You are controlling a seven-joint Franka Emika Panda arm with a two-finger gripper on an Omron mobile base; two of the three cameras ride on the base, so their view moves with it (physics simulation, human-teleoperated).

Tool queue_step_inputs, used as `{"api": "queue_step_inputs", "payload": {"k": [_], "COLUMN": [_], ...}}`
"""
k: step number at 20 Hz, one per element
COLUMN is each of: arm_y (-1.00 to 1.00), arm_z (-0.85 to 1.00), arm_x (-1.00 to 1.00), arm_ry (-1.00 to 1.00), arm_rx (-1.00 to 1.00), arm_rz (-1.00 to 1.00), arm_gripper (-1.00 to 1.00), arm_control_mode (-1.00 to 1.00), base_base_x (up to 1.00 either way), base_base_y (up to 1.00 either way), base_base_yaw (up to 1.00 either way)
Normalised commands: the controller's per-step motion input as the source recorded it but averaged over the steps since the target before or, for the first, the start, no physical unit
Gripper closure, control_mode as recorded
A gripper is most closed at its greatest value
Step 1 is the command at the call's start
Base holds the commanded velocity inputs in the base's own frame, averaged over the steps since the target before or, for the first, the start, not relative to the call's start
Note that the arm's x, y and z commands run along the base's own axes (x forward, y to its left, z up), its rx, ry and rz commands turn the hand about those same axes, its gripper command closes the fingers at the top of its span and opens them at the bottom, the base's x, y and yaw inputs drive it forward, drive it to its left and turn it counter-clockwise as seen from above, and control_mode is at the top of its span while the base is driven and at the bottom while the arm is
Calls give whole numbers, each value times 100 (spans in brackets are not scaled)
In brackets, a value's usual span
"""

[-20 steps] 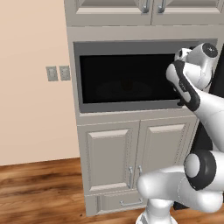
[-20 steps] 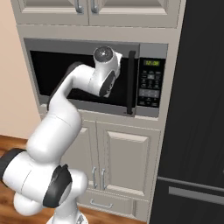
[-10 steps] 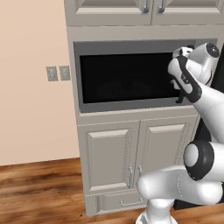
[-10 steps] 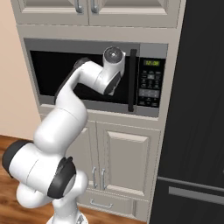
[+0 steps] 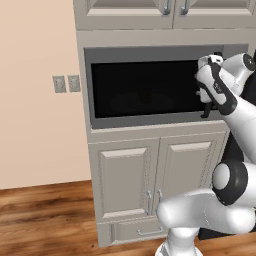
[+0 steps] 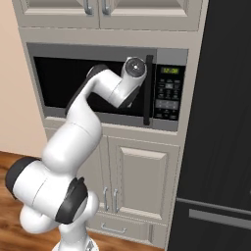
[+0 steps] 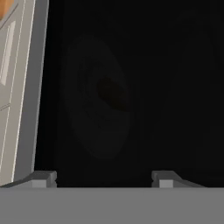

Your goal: Pick the hotdog bun from the counter and place it in the microwave. Then turn on the microwave.

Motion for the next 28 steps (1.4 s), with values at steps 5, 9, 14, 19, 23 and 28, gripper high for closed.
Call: {"api": "queue_step_inputs", "payload": {"k": [5, 9, 14, 19, 23, 28], "arm_y": [5, 5, 4, 1, 0, 0], "arm_z": [-4, -7, -7, 0, 0, 0], "arm_x": [28, 14, -9, -22, -30, -34], "arm_ry": [3, 12, 19, 3, 0, -1], "arm_rx": [0, 0, -1, 0, 0, 0], "arm_rz": [7, 3, 0, 1, 6, 7], "arm_gripper": [-100, -100, -100, -100, -100, -100], "arm_control_mode": [-100, -100, -100, -100, -100, -100], "base_base_x": [0, 0, 0, 0, 0, 0], "base_base_y": [0, 0, 0, 0, 0, 0], "base_base_yaw": [0, 0, 0, 0, 0, 0]}}
